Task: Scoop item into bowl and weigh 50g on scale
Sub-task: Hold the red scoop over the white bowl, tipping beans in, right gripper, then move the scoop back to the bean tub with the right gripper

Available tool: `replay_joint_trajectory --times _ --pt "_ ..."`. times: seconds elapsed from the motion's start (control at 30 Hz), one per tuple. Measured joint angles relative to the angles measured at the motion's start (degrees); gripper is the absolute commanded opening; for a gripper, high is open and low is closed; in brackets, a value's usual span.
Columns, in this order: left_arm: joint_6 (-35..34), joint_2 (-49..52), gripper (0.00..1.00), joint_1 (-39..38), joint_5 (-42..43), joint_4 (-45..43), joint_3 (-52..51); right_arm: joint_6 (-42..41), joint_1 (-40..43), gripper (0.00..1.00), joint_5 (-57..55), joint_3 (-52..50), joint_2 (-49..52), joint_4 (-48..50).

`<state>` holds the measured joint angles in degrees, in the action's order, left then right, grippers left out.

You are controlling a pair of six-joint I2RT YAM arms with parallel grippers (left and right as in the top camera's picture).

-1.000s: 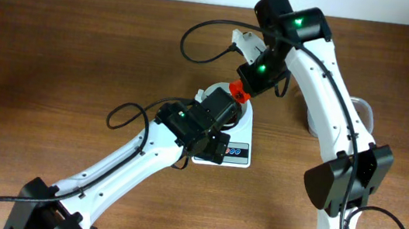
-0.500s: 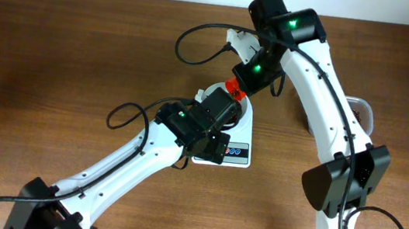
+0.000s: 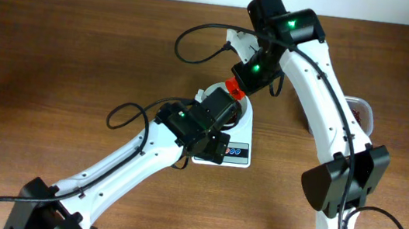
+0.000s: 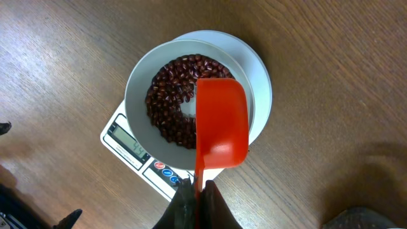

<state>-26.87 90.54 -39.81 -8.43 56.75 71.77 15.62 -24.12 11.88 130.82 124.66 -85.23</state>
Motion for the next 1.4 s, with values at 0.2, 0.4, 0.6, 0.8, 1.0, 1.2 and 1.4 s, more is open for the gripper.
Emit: replay_joint_trajectory --times 0.2,0.4,0.6,0.8,1.0,1.2,1.4 --pt "0.00 0.00 0.99 0.00 0.00 0.00 0.00 -0.68 0.13 0.04 1.55 0.00 0.00 0.00" --pt "0.00 -0.02 0.99 0.00 0.00 0.00 0.00 -0.66 1.88 0.04 6.45 0.00 0.00 -0.04" --pt "0.00 -0.02 0.99 0.00 0.00 0.00 0.00 -0.66 1.97 0.04 7.13 0.00 0.00 -0.04" --pt "0.00 -0.02 0.99 0.00 0.00 0.00 0.00 -0.66 1.97 0.04 7.19 0.00 0.00 -0.04" --pt "0.00 0.00 0.99 0.00 0.00 0.00 0.00 -0.63 1.97 0.04 7.30 0.00 0.00 -0.04" --pt "0.00 0.00 0.99 0.00 0.00 0.00 0.00 -2.23 2.40 0.04 10.03 0.00 0.00 -0.17" --pt "0.00 0.00 0.99 0.00 0.00 -0.02 0.00 -2.84 12.83 0.04 25.59 0.00 0.00 -2.60"
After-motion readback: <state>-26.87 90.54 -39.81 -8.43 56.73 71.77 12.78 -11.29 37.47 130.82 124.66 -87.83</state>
